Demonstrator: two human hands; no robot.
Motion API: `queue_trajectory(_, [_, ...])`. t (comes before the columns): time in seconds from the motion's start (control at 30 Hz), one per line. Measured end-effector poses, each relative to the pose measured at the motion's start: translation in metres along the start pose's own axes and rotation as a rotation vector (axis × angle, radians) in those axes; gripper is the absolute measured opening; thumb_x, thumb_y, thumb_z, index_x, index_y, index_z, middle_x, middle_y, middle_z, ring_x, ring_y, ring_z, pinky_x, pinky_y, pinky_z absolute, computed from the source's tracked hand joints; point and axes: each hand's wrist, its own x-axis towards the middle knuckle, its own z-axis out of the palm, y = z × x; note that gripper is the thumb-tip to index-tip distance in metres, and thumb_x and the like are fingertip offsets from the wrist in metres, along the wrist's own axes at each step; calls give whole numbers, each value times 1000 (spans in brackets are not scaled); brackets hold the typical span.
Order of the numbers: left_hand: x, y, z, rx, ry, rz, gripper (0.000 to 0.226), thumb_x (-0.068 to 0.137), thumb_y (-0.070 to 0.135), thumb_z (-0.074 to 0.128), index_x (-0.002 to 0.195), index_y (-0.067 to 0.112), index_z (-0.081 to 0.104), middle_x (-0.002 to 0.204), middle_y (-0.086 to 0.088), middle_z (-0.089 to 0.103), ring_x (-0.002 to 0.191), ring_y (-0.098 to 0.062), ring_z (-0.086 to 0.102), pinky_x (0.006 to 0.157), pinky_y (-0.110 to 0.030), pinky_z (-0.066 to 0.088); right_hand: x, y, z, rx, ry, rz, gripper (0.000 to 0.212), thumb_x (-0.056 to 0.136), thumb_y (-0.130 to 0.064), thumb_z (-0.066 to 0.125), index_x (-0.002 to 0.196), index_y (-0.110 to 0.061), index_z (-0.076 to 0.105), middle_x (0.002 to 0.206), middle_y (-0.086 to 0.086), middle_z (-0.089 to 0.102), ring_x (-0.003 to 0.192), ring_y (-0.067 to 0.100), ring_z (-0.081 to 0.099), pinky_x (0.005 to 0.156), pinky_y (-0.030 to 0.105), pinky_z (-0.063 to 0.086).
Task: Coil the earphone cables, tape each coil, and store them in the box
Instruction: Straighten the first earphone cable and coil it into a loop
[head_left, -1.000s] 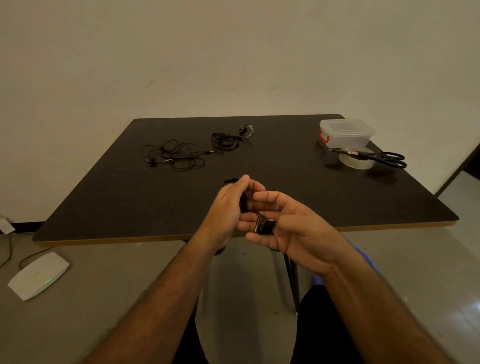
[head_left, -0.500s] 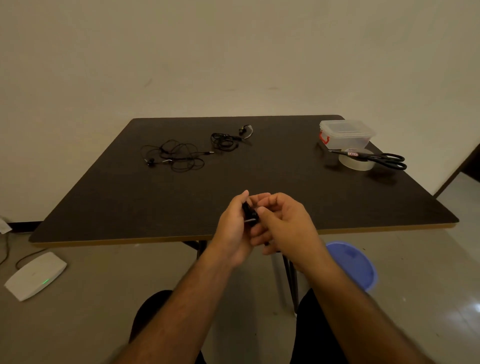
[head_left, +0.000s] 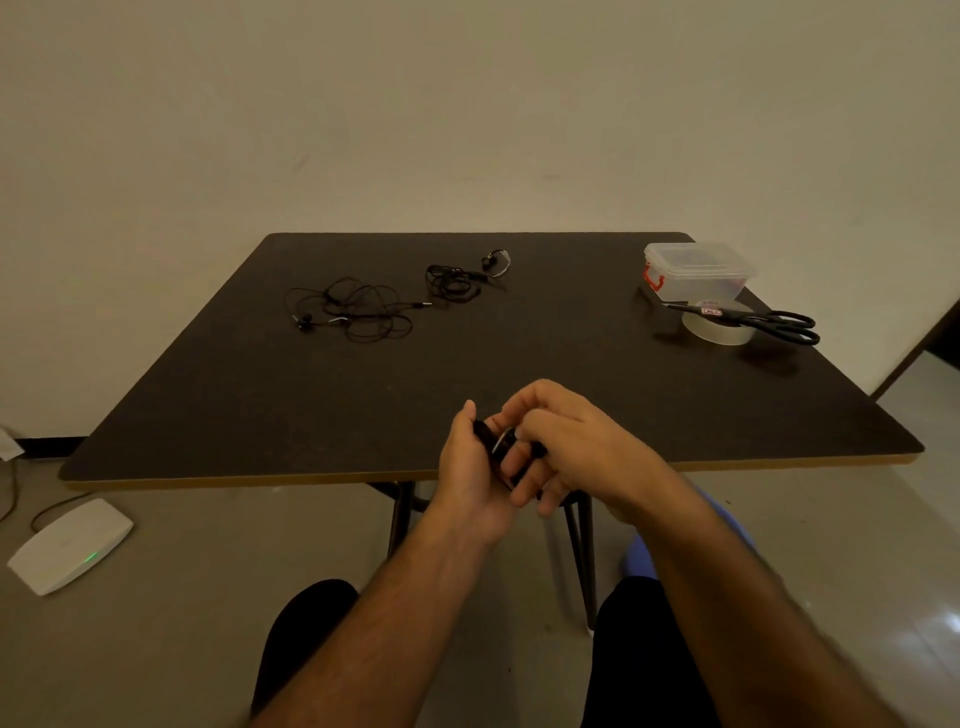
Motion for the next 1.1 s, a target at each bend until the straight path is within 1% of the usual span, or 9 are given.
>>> queue_trajectory(0.17, [1,0,0,30,-22,12,60,102,54,30,102,9,69,87,-15,75,74,-26,75,54,-33,57,1,3,-5,8,-57,-51,34,95,0,49,123,-20,46,95,11,68,64,20,69,55,32,55])
queue_trajectory(0.27, [4,-2,0,71,-42,43,60,102,54,31,112,6,67,90,-15,75,78,-25,75,55,-33,57,5,6,-7,-73,-11,-90,32,98,-8,52,126,-24,45,93,8,70,63,19,71,54,32,57])
queue_trajectory(0.4, [3,-5,4,150,-31,94,61,103,55,29,96,7,66,68,-8,67,61,-20,69,48,-30,52,9,9,-1,-342,74,-154,42,100,-22,52,138,-32,35,90,1,69,57,13,68,52,27,56])
queue_trajectory(0.53, [1,-11,10,218,8,134,57,104,52,28,100,9,65,83,-9,75,70,-21,73,65,-38,56,17,12,3,-584,215,-248,48,100,-24,52,142,-32,31,97,-4,64,65,5,59,68,28,58])
queue_trajectory(0.67, [4,-9,10,256,72,133,63,101,57,28,101,8,66,77,-10,75,67,-22,72,64,-38,55,18,11,4,-626,257,-274,42,97,-23,57,135,-33,39,97,-5,63,69,7,63,63,29,60])
queue_trajectory(0.77, [6,-9,7,272,106,135,61,101,58,30,89,9,64,55,1,55,44,-10,45,40,-23,34,16,10,-2,-693,340,-372,28,96,-24,59,123,-31,54,95,-11,60,76,3,62,69,26,58])
queue_trajectory(0.83, [7,-5,4,258,88,146,61,100,59,29,89,9,62,51,5,50,41,-6,34,37,-20,23,15,10,-9,-696,365,-424,20,94,-24,62,113,-30,61,97,-13,59,84,2,60,76,29,57])
queue_trajectory(0.9, [8,0,3,265,16,141,71,97,65,24,95,7,64,51,5,49,40,-5,32,36,-20,22,17,9,-16,-753,308,-447,16,92,-26,64,107,-30,63,102,-15,56,90,2,57,82,31,55])
queue_trajectory(1.1, [5,11,3,415,-191,98,89,84,82,10,72,13,66,49,4,39,40,-7,26,38,-21,18,22,8,-25,-819,69,-437,22,91,-21,62,111,-29,65,118,-10,52,107,6,52,94,35,50])
